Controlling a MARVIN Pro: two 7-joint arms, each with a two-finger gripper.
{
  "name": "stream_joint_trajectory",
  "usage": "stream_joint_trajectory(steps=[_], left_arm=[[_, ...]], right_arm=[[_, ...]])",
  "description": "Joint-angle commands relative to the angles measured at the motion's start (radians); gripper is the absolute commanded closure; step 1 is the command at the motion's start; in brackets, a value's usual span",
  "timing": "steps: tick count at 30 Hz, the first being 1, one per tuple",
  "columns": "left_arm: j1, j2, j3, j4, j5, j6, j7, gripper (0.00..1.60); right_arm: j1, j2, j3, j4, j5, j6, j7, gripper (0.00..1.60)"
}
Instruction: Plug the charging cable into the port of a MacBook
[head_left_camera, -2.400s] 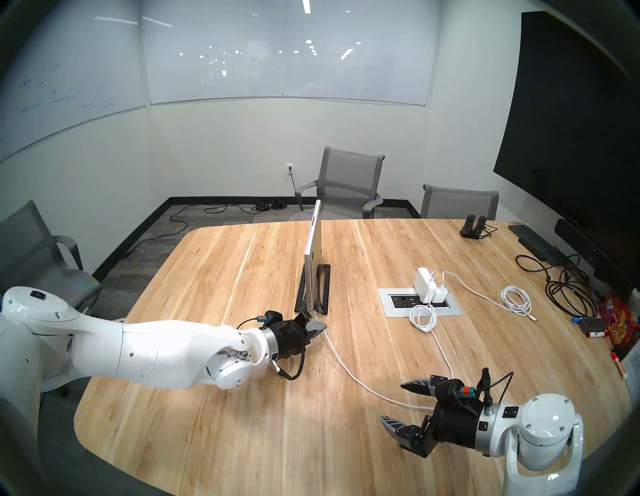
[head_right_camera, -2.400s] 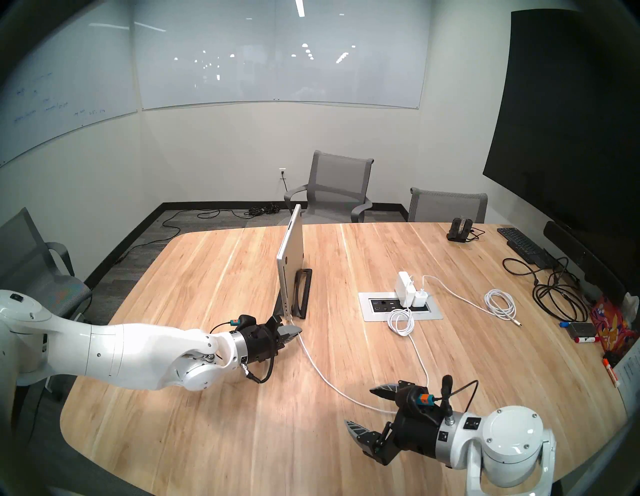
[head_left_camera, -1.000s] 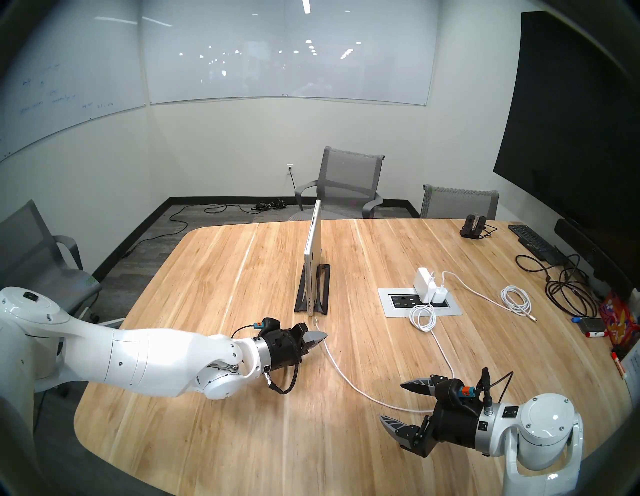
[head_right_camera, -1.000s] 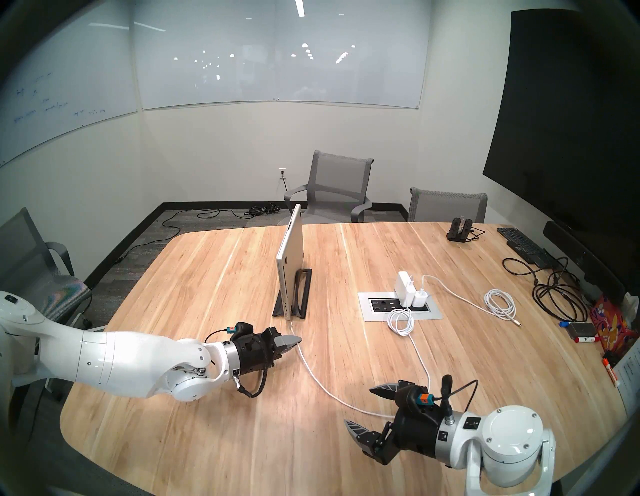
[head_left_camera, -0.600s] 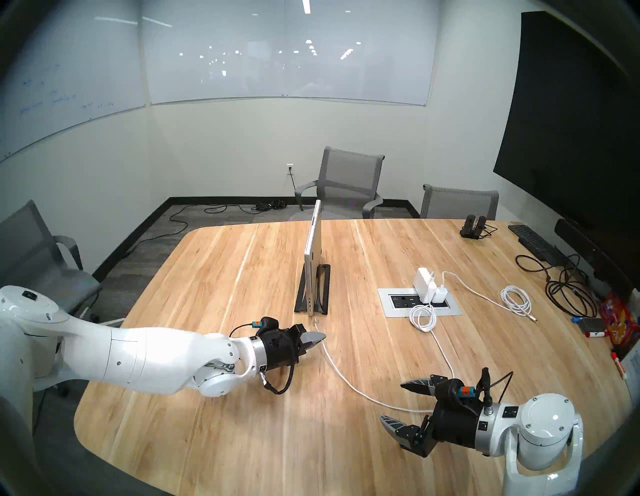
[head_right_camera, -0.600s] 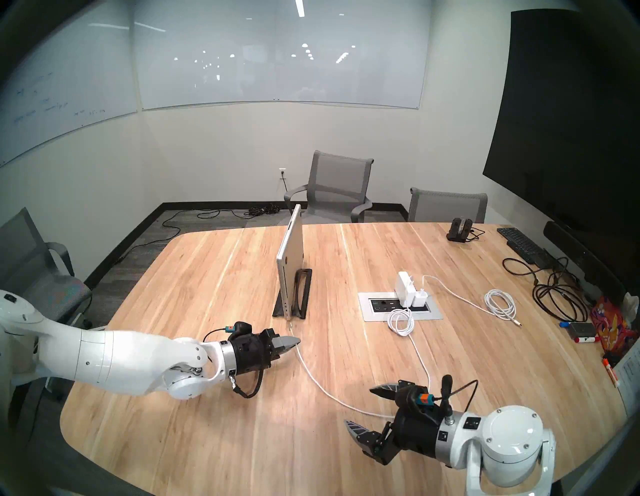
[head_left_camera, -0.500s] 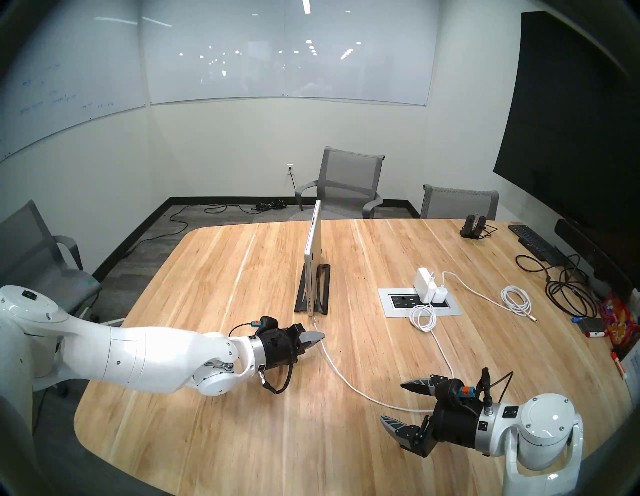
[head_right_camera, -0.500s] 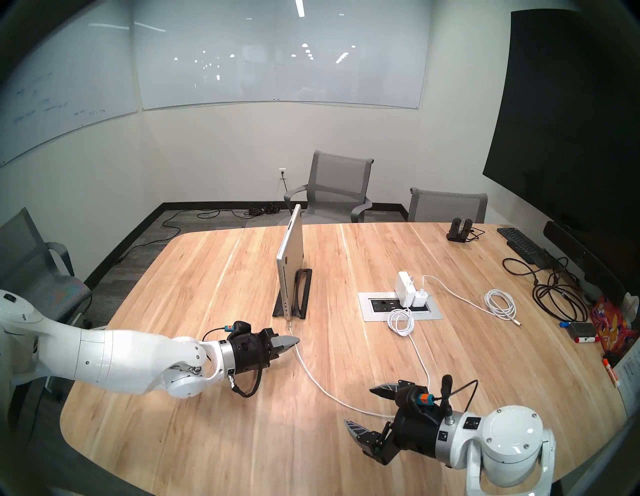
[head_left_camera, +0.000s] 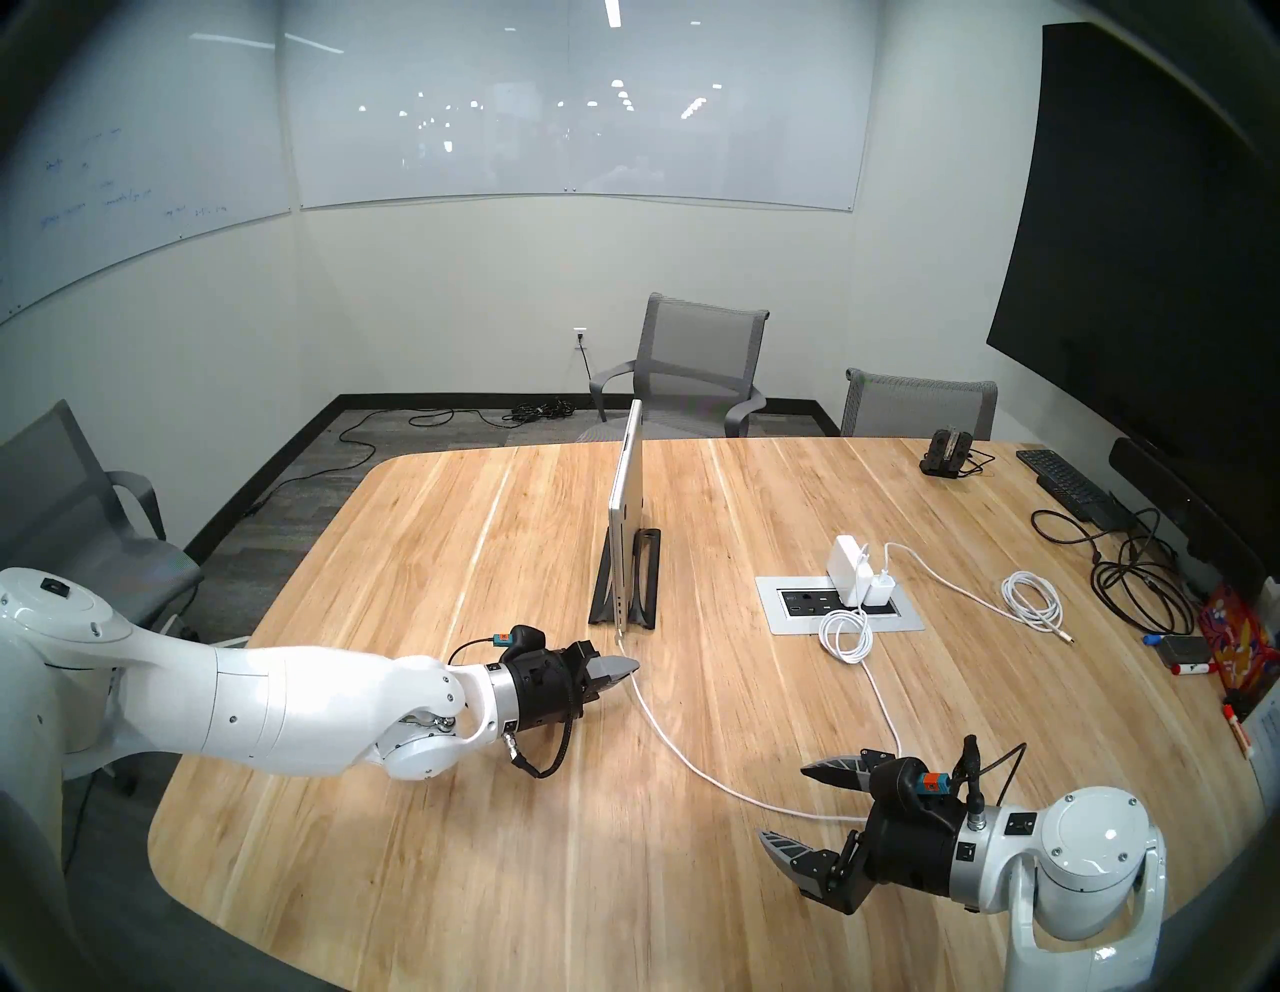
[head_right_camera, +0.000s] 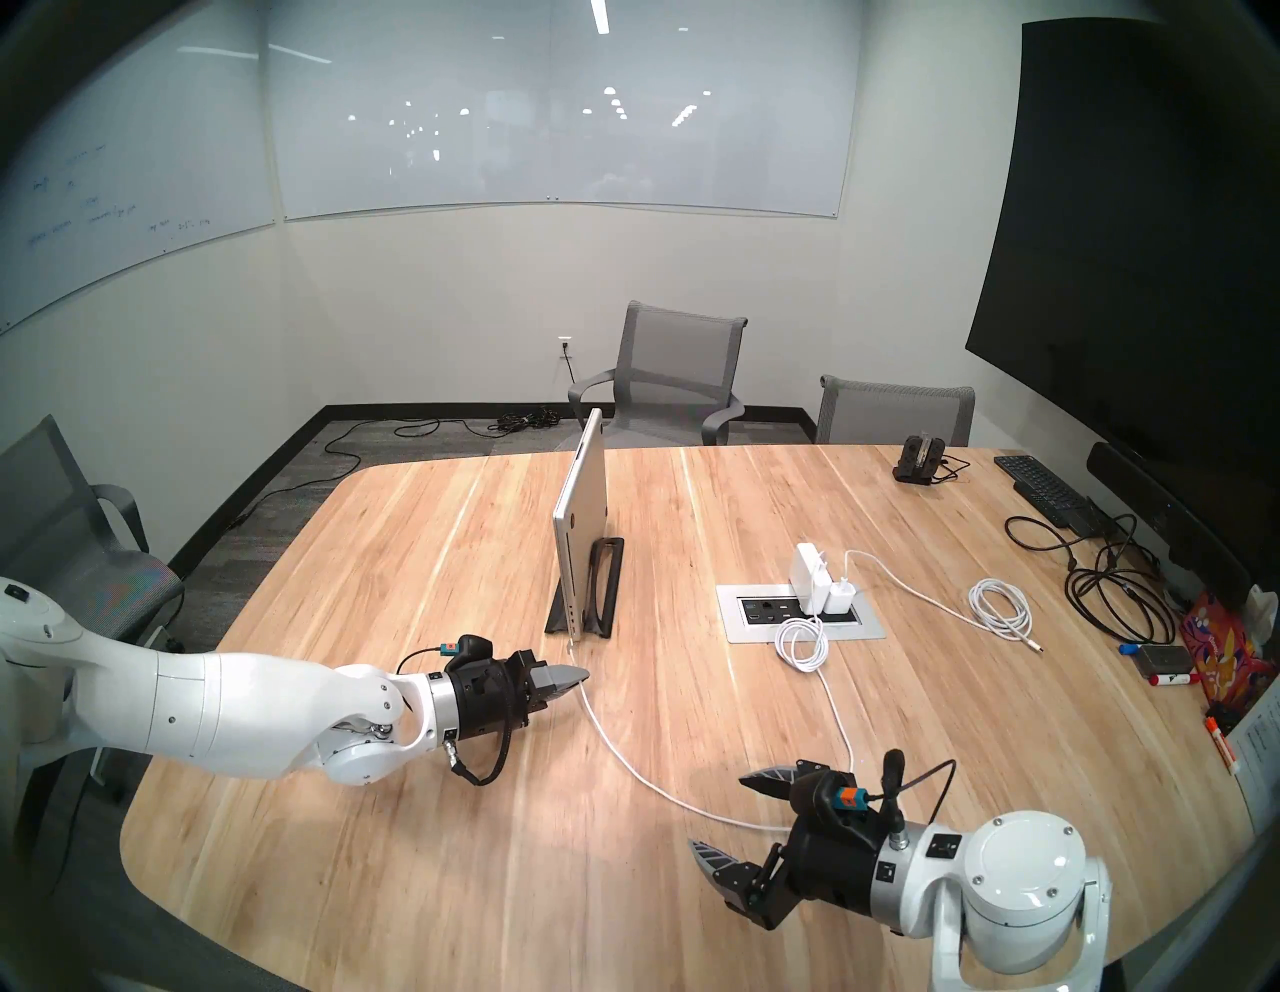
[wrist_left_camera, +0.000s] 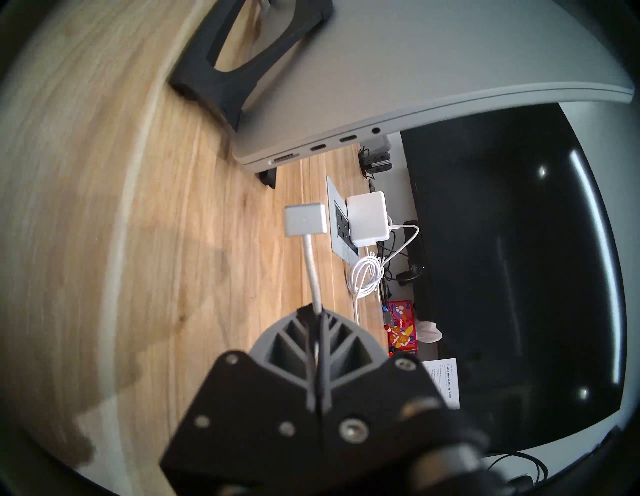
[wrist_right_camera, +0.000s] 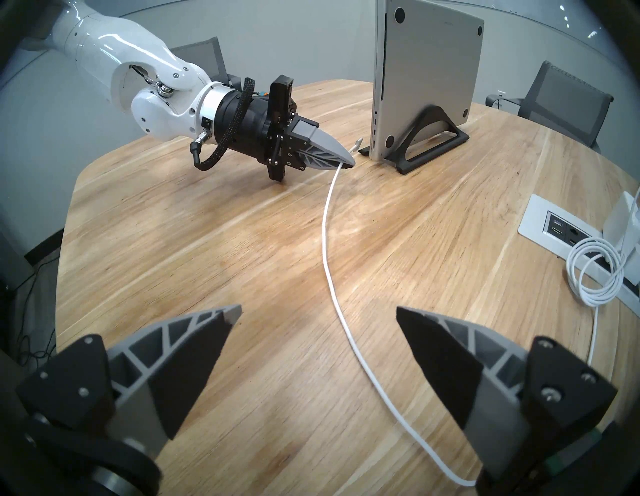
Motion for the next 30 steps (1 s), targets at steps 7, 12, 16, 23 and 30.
stream_joint_trajectory(steps=[7,12,16,23,30], left_arm=[[0.079,0.045,0.085,0.097,-0.01,0.032,0.038,1.6],[0.077,0.044,0.091,0.105,-0.008,0.045,0.029,1.6],[0.076,0.042,0.102,0.107,0.006,0.055,0.02,1.6],[0.075,0.052,0.115,0.104,0.027,0.065,0.0,1.6],[0.066,0.056,0.131,0.104,0.057,0.075,-0.01,1.6]], right_arm=[[0.002,0.0,0.002,-0.014,0.001,-0.001,0.002,0.0],[0.002,-0.001,0.002,-0.013,0.001,-0.001,0.002,0.0],[0.003,-0.001,0.002,-0.013,0.001,-0.002,0.003,0.0],[0.003,-0.002,0.002,-0.013,0.0,-0.002,0.003,0.0],[0.003,-0.003,0.002,-0.013,-0.001,-0.003,0.004,0.0]])
